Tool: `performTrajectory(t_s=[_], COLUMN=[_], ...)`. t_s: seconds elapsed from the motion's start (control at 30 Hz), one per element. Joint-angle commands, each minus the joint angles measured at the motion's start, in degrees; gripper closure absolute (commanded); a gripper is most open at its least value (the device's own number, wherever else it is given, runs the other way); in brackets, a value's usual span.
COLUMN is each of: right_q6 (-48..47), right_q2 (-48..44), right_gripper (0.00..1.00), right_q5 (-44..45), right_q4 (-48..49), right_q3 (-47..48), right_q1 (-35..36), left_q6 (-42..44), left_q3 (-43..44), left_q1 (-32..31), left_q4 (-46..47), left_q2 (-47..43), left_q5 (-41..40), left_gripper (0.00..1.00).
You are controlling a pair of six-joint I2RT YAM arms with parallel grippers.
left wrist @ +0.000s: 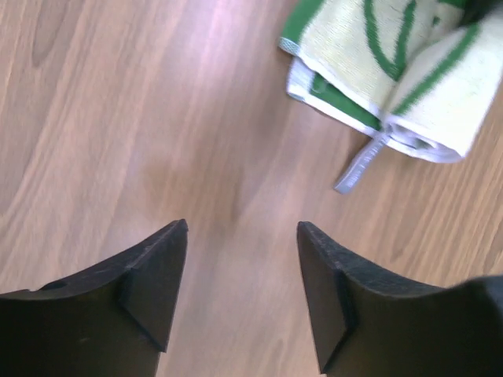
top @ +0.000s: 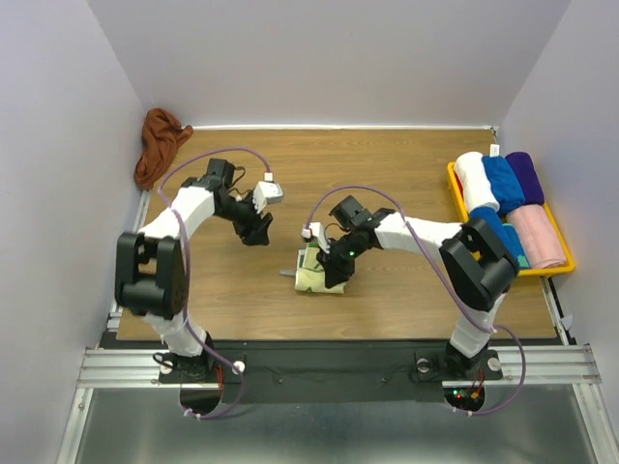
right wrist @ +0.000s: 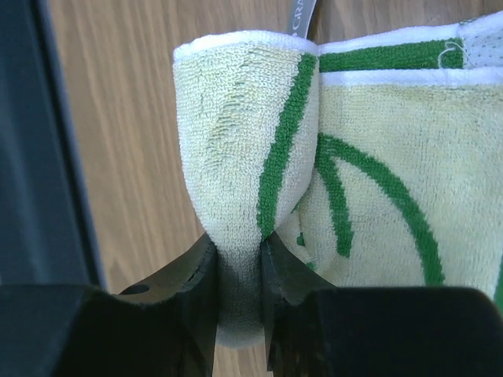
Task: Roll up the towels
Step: Roll the towel
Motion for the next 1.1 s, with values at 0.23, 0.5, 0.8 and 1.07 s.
performTrajectory(t_s=[0.23,0.5,0.8,1.07], right_q6=[0.24,-5.39,-7.24,-7.76], right_q2=[16.54,23.93,26.66,25.08], right_gripper=[0.99,0.95,0.94,0.89], right_q5=[-23.48,-27.26,-27.44,-25.86], right_q4=[-18.02,-24.79,-25.85,-26.38], right_q3=[10.34,14.66,16.06,16.94], right_q1=[-6.73,-8.93,-9.46,-9.90], left_q6=[-1.17,-3.28,-0.82,-4.59], left_q3=[-29.66,-36.45,-37.15,-32.68], left_q1=[-23.70,-38.94,-45.46,-45.72], left_q4=[27.90,35.91,41.62,38.20], left_q2=[-35.74,-32.53,-25.14,-16.36], left_q5=[-20.80,-27.95,-30.67,-30.42], left_gripper=[0.23,0.15,0.20,0.66])
